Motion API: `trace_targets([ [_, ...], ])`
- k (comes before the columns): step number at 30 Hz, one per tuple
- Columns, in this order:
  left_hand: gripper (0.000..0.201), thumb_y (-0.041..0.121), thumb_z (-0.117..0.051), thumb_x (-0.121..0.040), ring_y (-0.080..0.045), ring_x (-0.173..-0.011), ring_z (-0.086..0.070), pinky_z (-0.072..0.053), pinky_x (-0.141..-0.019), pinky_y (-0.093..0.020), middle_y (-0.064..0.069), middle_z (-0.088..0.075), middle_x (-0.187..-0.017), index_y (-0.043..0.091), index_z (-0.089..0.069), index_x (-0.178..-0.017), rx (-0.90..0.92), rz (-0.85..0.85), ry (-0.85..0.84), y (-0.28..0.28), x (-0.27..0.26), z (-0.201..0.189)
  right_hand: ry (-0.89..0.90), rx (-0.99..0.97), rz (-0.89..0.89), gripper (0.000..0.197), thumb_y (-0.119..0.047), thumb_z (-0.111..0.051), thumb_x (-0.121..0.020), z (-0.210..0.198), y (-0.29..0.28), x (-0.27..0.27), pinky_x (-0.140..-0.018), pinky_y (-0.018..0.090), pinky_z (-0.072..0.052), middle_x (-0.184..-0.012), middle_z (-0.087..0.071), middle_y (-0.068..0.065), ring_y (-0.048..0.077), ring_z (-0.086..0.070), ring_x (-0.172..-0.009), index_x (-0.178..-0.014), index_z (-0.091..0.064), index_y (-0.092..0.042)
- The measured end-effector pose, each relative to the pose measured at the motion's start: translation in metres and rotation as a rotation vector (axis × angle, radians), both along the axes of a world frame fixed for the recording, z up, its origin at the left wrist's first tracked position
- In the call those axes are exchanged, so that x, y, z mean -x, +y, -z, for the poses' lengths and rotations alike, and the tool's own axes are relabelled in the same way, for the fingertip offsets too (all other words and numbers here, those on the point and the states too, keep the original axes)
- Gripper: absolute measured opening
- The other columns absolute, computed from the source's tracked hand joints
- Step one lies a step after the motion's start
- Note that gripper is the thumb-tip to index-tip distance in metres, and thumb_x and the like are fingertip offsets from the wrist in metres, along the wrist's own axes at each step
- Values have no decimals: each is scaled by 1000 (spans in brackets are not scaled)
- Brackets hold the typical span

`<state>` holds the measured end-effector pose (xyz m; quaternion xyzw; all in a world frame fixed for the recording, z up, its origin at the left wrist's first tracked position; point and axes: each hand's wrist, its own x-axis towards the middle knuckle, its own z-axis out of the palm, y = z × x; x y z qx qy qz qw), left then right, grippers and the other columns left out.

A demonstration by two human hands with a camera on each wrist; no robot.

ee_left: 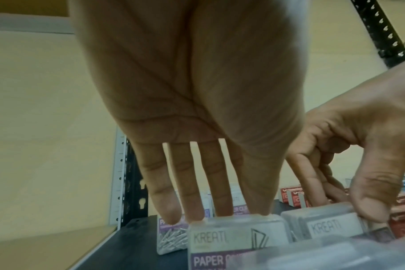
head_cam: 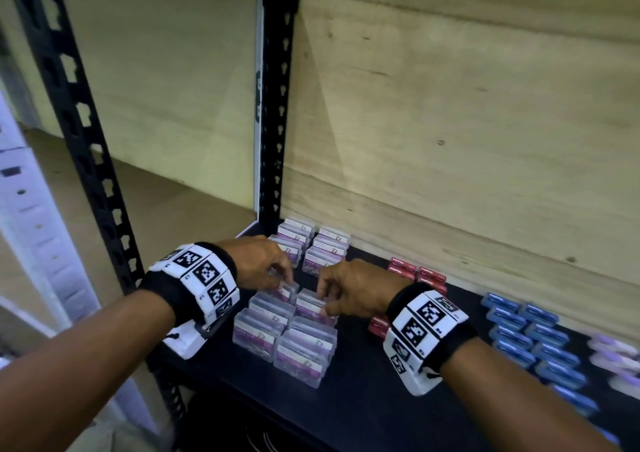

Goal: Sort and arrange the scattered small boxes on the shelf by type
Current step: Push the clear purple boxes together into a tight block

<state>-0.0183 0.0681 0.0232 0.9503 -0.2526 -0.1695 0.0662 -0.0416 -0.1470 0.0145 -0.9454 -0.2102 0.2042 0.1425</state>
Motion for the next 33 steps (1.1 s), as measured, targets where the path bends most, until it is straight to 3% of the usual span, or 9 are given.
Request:
trace_targets([
  [5,21,34,-61,-93,-4,-97,-58,-46,-86,-23,14,-65,-117,36,-67,-113,3,16,12,2,14,-3,9,7,2,23,-31,-72,-88,-3,-1,14,-68,22,-45,-98,-68,-7,9,-63,-87,-108,-63,-24],
  [10,21,30,-61,-94,-3,-97,-59,-47,-86,-23,14,-65,-115,35,-66,-114,10,-2,48,1,22,-4,0,15,-3,21,-28,-70,-91,-5,-3,22,-68,20,-45,-98,-67,-7,9,-63,-87,-110,-62,-24],
  [16,21,30,-61,-93,-3,-94,-60,-48,-83,-23,19,-61,-102,37,-67,-112,-4,-8,60,1,24,-5,14,17,-3,22,-28,-68,-92,-8,-3,28,-82,26,-52,-103,-69,-4,12,-66,-93,-113,-62,-21],
  [22,23,31,-60,-93,-3,-92,-58,-45,-82,-22,14,-64,-109,36,-66,-115,-17,-10,76,0,28,-11,25,5,2,24,-28,-67,-93,-10,-4,32,-85,27,-52,-105,-70,-3,12,-66,-94,-115,-63,-20],
  [25,31,45,-62,-90,-6,-102,-52,-44,-93,-28,16,-53,-116,40,-60,-120,-61,-40,138,-3,31,-14,31,15,15,26,-38,-63,-94,-10,-3,34,-86,28,-51,-108,-68,-6,11,-63,-96,-116,-61,-24],
  [29,57,57,-76,-72,-10,-119,-46,-41,-105,-37,14,-44,-133,42,-53,-122,-72,-45,224,0,32,-15,73,45,22,39,-46,-63,-92,-11,-1,39,-91,32,-50,-116,-63,-6,14,-61,-103,-125,-53,-27],
  [33,81,49,-89,-56,-10,-120,-43,-41,-105,-37,14,-41,-132,41,-46,-125,-111,-2,252,2,32,-14,158,103,-16,86,-56,-72,-81,-15,-1,44,-105,37,-43,-143,-49,0,20,-52,-123,-149,-29,-26],
])
